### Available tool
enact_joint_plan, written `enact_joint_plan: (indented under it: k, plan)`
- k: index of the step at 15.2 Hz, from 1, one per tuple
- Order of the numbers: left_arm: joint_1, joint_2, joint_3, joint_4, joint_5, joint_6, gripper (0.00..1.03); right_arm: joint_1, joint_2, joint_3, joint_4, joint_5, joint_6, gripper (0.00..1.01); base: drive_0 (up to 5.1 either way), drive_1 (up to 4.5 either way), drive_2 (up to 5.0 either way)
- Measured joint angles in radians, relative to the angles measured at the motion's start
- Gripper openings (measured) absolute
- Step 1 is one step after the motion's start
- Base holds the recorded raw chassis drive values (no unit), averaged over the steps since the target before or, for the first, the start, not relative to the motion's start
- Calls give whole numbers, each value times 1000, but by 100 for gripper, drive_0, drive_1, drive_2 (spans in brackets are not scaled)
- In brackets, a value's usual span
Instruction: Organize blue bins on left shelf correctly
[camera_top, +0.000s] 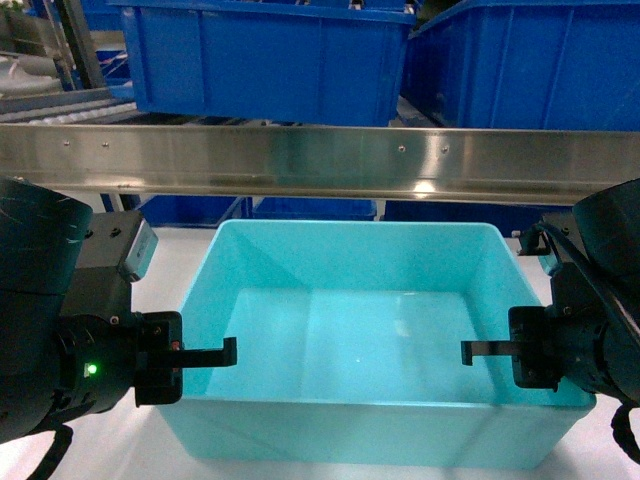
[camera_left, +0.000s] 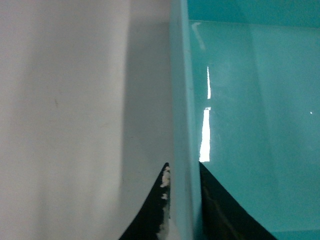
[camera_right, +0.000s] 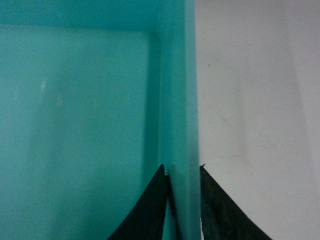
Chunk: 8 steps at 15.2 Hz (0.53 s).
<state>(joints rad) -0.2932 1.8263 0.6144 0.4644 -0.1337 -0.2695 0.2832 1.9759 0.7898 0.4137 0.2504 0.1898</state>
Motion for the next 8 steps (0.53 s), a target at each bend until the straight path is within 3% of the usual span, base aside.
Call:
enact_joint_plan:
  k: [2,8]
  plan:
    - [-4,0,2,-2,7,-9,2,6,-2,-3,6,-21,18,2,0,0,0]
    - [-39,-195,-25,-88,-39,8,2,45,-189,-66,-56,-19,21,2,0,0,0]
